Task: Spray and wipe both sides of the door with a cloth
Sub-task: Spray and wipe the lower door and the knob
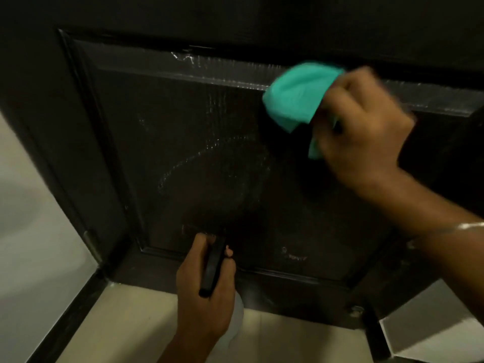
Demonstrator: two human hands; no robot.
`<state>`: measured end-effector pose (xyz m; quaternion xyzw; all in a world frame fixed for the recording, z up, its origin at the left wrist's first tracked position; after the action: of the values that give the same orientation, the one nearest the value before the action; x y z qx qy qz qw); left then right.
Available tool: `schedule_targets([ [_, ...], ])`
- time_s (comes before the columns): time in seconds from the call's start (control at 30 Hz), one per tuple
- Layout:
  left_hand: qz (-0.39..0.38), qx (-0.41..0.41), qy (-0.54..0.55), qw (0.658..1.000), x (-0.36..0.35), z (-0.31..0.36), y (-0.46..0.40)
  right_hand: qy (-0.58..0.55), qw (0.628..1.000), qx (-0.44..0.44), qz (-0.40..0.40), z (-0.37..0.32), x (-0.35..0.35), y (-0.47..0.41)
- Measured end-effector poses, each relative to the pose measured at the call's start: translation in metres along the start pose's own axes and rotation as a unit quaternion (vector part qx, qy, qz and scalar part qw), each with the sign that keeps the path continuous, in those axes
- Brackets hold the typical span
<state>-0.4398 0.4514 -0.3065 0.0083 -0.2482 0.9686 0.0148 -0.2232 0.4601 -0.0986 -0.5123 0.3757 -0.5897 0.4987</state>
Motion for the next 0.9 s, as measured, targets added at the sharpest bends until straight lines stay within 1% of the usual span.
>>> schedule_targets([
  [0.07,0.013,0.007,-0.001,1.0,0.004,-0.006,0.001,0.025,0.996,-0.065,0.052,0.001,-0.004,-0.013],
  [0.1,0.016,0.009,-0.002,1.0,0.006,-0.008,0.001,0.025,0.995,-0.075,0.062,-0.004,-0.009,-0.006],
  [0.13,0.016,0.009,0.0,1.0,0.008,-0.009,0.002,0.013,0.996,-0.069,0.056,-0.014,-0.016,0.009],
  [0.17,0.013,0.008,0.001,1.0,0.01,-0.01,0.003,-0.006,0.998,-0.046,0.035,-0.025,-0.023,0.031],
  [0.2,0.01,0.007,-0.002,1.0,0.011,-0.01,0.004,-0.029,0.999,-0.009,-0.014,-0.037,-0.032,0.058],
  [0.23,0.009,0.009,-0.009,1.0,0.014,-0.011,0.005,-0.046,0.994,0.039,-0.091,-0.049,-0.042,0.091],
  [0.3,0.013,0.014,-0.016,1.0,0.019,-0.014,0.006,-0.052,0.956,0.128,-0.258,-0.066,-0.058,0.156],
  [0.33,0.015,0.016,-0.017,1.0,0.021,-0.016,0.006,-0.046,0.935,0.161,-0.312,-0.069,-0.063,0.179],
  [0.37,0.018,0.016,-0.017,1.0,0.023,-0.017,0.006,-0.048,0.921,0.187,-0.337,-0.068,-0.065,0.188],
  [0.4,0.018,0.017,-0.017,1.0,0.025,-0.019,0.005,-0.052,0.916,0.21,-0.337,-0.066,-0.064,0.182],
  [0.43,0.021,0.017,-0.02,0.999,0.027,-0.021,0.005,-0.055,0.919,0.223,-0.32,-0.065,-0.061,0.166],
  [0.47,0.025,0.013,-0.022,0.999,0.029,-0.022,0.004,-0.056,0.93,0.218,-0.289,-0.062,-0.057,0.141],
  [0.5,0.031,0.007,-0.022,0.999,0.031,-0.023,0.003,-0.051,0.95,0.194,-0.24,-0.059,-0.05,0.11],
  [0.57,0.04,0.003,-0.013,0.999,0.037,-0.024,0.0,-0.028,0.986,0.107,-0.123,-0.054,-0.037,0.046],
  [0.6,0.039,0.0,-0.009,0.999,0.039,-0.025,-0.002,-0.02,0.994,0.054,-0.095,-0.052,-0.035,0.021],
  [0.63,0.037,-0.009,-0.01,0.999,0.042,-0.026,-0.004,-0.022,0.996,0.005,-0.086,-0.052,-0.036,0.003],
  [0.67,0.038,-0.02,-0.012,0.999,0.045,-0.027,-0.006,-0.027,0.996,-0.034,-0.084,-0.054,-0.038,-0.007],
  [0.7,0.041,-0.026,-0.014,0.999,0.05,-0.028,-0.009,-0.034,0.995,-0.056,-0.082,-0.059,-0.041,-0.009],
  [0.73,0.045,-0.027,-0.017,0.998,0.054,-0.03,-0.011,-0.034,0.995,-0.058,-0.079,-0.069,-0.045,-0.005],
  [0.8,0.051,-0.027,-0.024,0.998,0.064,-0.038,-0.015,-0.019,0.995,-0.011,-0.098,-0.095,-0.062,0.026],
  [0.83,0.052,-0.025,-0.027,0.998,0.068,-0.042,-0.016,-0.015,0.991,0.03,-0.129,-0.108,-0.073,0.051],
  [0.9,0.057,-0.024,-0.039,0.997,0.077,-0.051,-0.015,-0.033,0.965,0.114,-0.232,-0.133,-0.097,0.114],
])
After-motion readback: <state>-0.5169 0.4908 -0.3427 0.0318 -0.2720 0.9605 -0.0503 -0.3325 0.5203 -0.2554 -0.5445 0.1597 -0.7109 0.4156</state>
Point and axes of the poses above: each hand's wrist, its own y-axis away from the middle knuckle, its own x-axis out of the back of the hand, z = x × y, the point moved 5 cm from there along -y, towards the middle knuckle, and after that the axes turned 7 degrees about -x, right-handed, at the moved point
